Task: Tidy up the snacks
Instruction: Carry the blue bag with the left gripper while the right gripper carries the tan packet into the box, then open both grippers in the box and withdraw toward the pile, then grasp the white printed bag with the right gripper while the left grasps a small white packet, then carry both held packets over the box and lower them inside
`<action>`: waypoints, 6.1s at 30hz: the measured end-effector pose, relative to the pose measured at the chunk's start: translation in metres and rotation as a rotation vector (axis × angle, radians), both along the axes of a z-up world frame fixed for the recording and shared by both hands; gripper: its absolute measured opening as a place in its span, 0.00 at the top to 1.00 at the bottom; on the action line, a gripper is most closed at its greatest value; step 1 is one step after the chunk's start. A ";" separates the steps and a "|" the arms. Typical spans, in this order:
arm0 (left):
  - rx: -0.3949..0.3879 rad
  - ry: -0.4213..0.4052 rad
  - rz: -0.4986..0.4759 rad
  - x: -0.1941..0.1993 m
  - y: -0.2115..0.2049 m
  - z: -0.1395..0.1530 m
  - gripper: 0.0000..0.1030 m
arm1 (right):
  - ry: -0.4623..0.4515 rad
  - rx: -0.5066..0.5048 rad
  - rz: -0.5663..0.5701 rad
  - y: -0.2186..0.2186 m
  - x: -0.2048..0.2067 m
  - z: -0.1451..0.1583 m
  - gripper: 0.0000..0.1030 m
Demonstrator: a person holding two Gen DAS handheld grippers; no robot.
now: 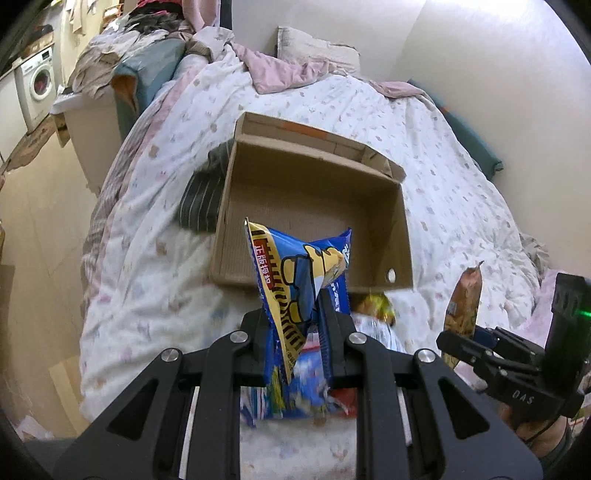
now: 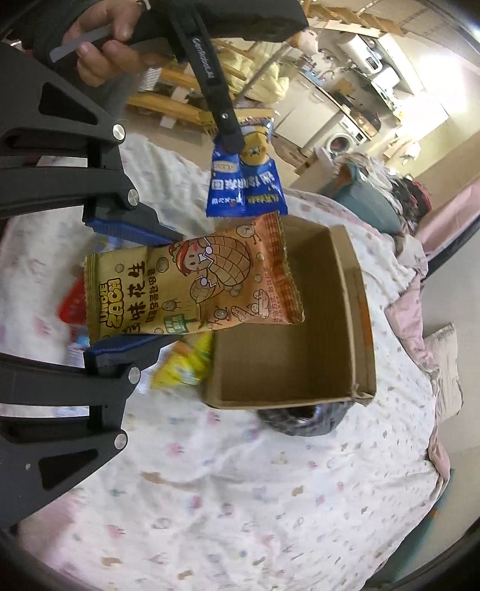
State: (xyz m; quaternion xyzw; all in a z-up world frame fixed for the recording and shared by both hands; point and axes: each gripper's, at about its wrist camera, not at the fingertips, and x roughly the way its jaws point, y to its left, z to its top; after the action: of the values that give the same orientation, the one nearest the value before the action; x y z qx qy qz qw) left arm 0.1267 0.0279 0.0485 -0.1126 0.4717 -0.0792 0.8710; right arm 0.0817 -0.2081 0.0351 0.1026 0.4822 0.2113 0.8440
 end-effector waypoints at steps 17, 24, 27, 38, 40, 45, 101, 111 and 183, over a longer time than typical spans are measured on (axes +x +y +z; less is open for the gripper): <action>0.091 0.028 -0.032 0.096 -0.021 -0.041 0.84 | 0.013 0.023 -0.086 -0.005 0.116 -0.047 0.56; 0.162 0.042 -0.044 0.115 -0.032 -0.069 0.84 | 0.034 -0.028 -0.087 -0.005 0.130 -0.072 0.56; 0.159 0.056 -0.056 0.119 -0.034 -0.079 0.84 | 0.060 -0.015 -0.096 -0.007 0.135 -0.076 0.56; 0.141 0.099 -0.055 0.126 -0.035 -0.093 0.84 | 0.095 -0.009 -0.097 -0.005 0.143 -0.087 0.55; 0.140 0.103 -0.056 0.127 -0.036 -0.094 0.84 | 0.104 -0.010 -0.103 -0.007 0.145 -0.089 0.55; 0.145 0.094 -0.063 0.125 -0.039 -0.094 0.83 | 0.102 -0.005 -0.104 -0.007 0.144 -0.090 0.55; 0.170 -0.096 0.108 0.027 0.001 -0.027 0.10 | 0.018 0.084 -0.183 -0.043 0.060 -0.043 0.12; 0.176 0.083 0.227 -0.006 0.048 -0.067 0.10 | 0.067 0.088 -0.214 -0.049 0.029 -0.053 0.12; 0.171 0.143 0.107 -0.038 0.003 -0.070 0.85 | 0.025 0.240 -0.043 -0.039 -0.009 -0.005 0.38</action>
State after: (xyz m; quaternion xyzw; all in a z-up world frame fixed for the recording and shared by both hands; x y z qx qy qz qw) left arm 0.0884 0.0305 -0.0210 -0.0685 0.5308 0.0161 0.8446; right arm 0.0727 -0.2472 0.0304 0.2161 0.4614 0.2480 0.8239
